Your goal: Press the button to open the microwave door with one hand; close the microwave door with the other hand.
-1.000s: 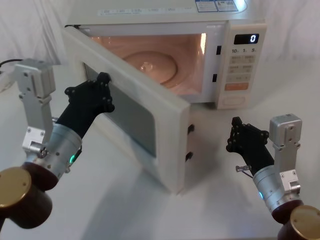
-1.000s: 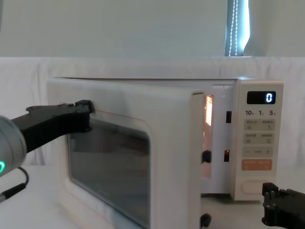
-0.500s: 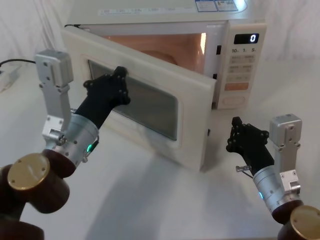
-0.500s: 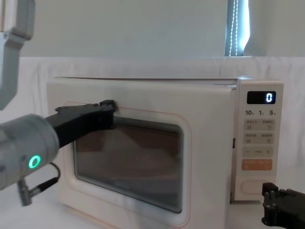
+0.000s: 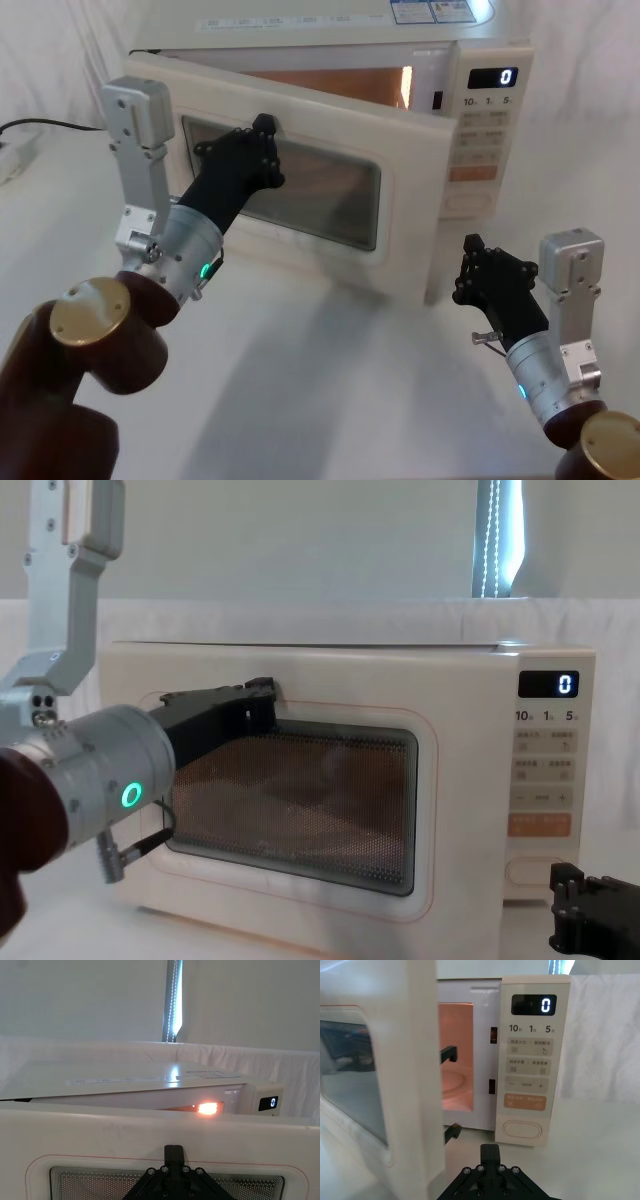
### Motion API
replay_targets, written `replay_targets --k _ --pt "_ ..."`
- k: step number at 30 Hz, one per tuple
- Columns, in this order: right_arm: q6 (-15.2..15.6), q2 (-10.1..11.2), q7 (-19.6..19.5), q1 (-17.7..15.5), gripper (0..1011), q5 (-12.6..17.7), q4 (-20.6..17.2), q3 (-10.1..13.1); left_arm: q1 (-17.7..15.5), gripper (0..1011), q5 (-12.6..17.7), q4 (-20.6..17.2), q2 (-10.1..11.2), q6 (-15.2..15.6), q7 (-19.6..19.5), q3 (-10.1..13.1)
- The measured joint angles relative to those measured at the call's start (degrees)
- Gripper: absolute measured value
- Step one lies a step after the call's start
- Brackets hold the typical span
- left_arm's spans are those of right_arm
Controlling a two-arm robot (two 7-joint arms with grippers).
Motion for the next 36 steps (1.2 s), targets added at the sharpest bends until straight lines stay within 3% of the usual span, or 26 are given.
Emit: replay_targets --k 26,36 --pt "0.0 0.0 0.0 0.0 0 0.0 0.0 0.0 -8.3 0 0.2 10.0 -3.1 -1.2 0.4 2.4" --pt "0.0 0.0 0.0 0.0 0 0.0 0.0 0.0 -10.2 0 1.0 12.3 -3.9 -1.7 0.5 2.9"
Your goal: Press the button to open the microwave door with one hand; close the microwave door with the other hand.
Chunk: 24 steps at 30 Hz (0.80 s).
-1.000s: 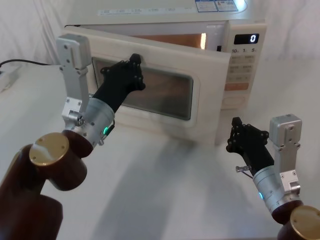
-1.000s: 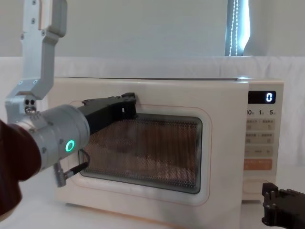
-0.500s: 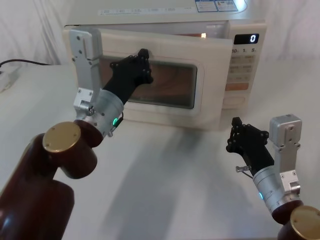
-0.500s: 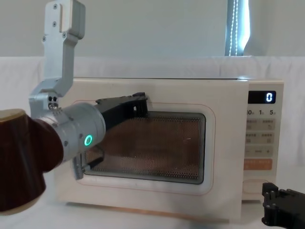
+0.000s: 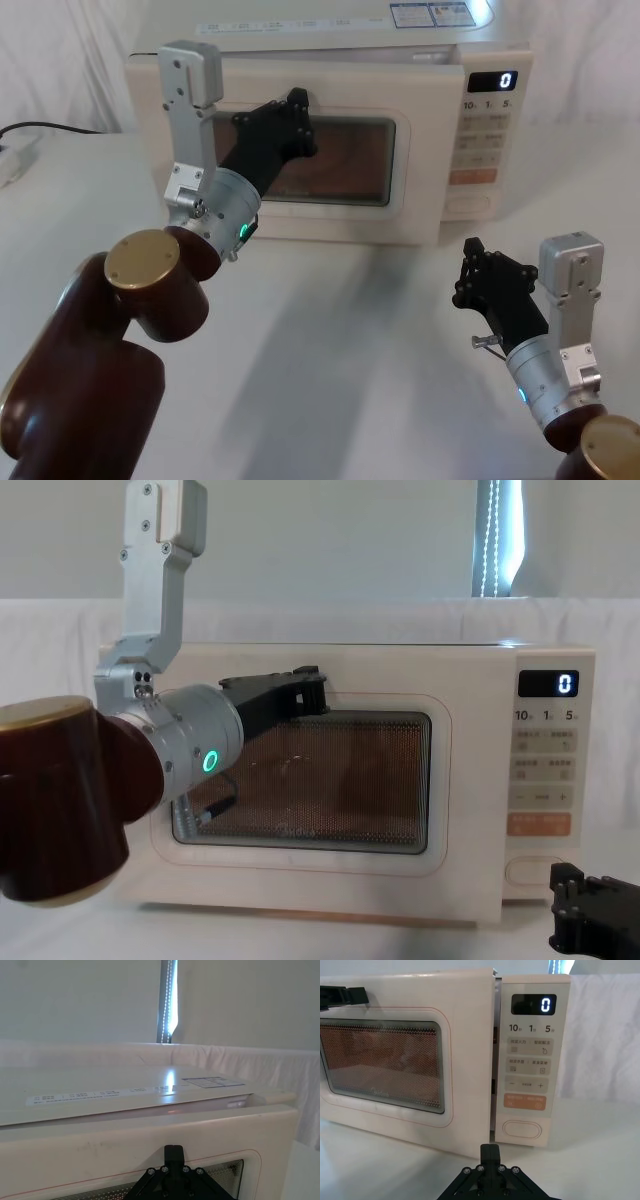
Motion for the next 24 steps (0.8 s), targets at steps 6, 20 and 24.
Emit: replay_targets --k 6,20,24 --pt "0.0 0.0 0.0 0.0 0 0.0 0.0 0.0 -1.2 0 0.6 1.6 -0.2 -0.4 0.0 0.0" --pt "0.0 0.0 0.0 0.0 0 0.0 0.0 0.0 -3.2 0 1.5 4.0 -0.5 -1.5 -0.7 0.0" --pt "0.0 0.0 0.0 0.0 0 0.0 0.0 0.0 -3.6 0 1.6 4.5 -0.7 -1.5 -0.9 0.0"
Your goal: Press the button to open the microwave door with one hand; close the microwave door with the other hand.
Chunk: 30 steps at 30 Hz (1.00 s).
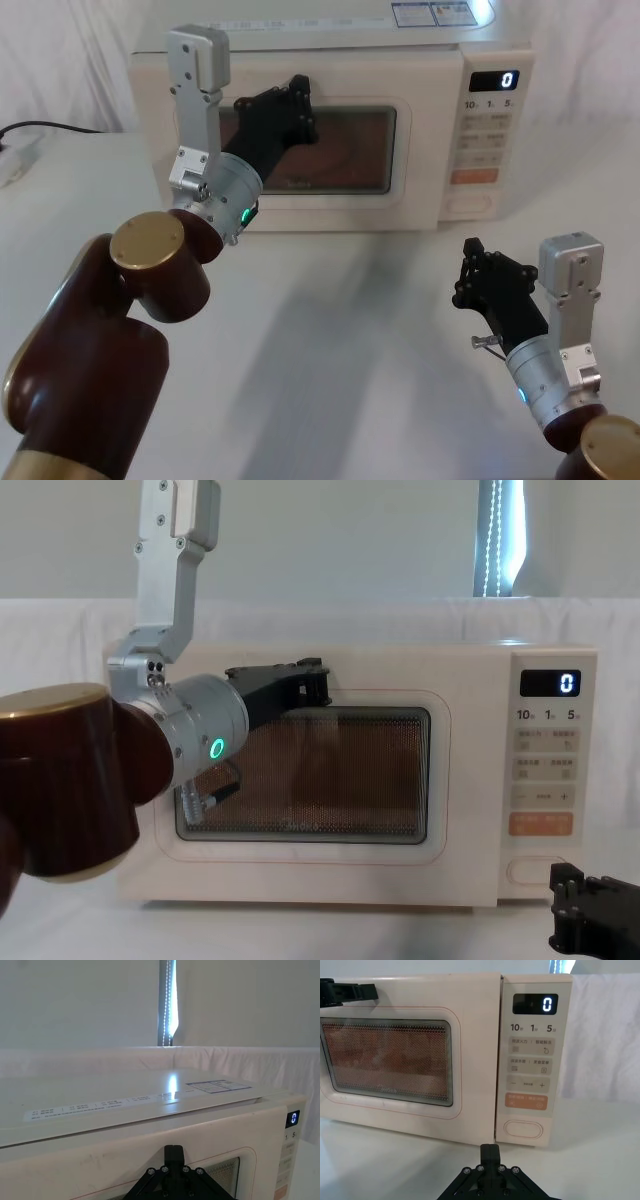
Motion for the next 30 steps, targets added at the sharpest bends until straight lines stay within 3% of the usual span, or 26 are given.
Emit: replay_targets --k 30 --pt "0.0 0.0 0.0 0.0 0 0.0 0.0 0.0 -1.4 0 1.0 3.1 -1.2 -0.8 0.1 -0.1"
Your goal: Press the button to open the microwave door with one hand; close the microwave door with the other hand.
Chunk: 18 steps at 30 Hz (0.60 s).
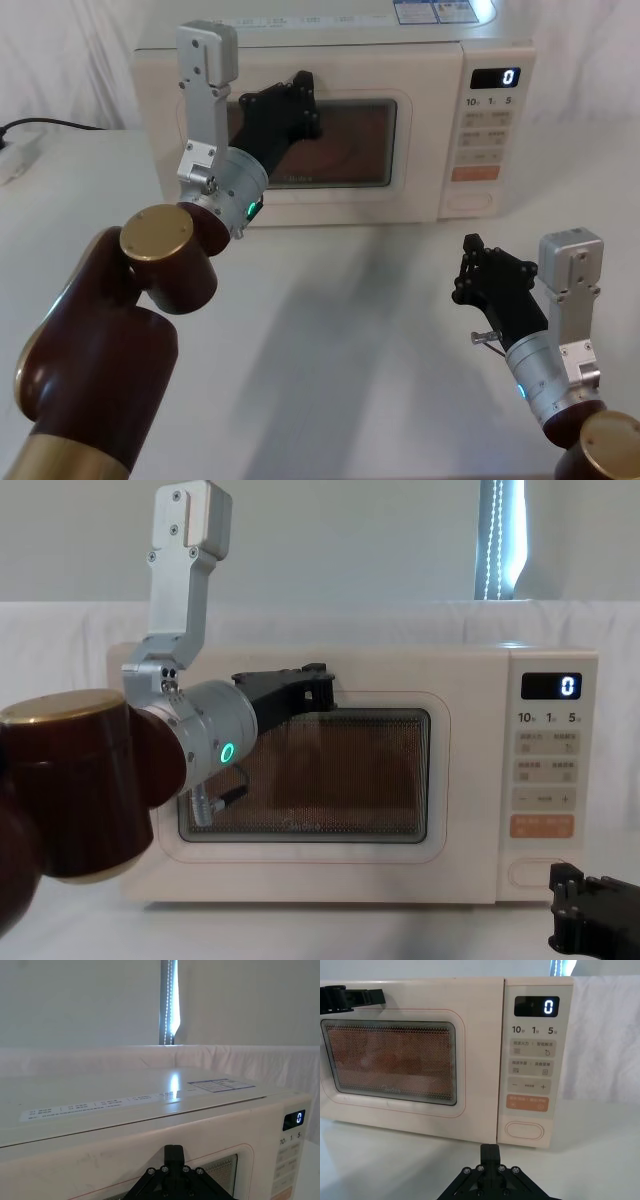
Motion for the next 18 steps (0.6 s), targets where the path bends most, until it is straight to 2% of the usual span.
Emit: replay_targets --k 14,18 --pt "0.0 0.0 0.0 0.0 0 0.0 0.0 0.0 -0.5 0 0.1 0.9 -0.4 -0.2 -0.3 0.1" --pt "0.0 0.0 0.0 0.0 0 0.0 0.0 0.0 0.1 0 0.0 -0.2 -0.4 -0.2 -0.4 0.1"
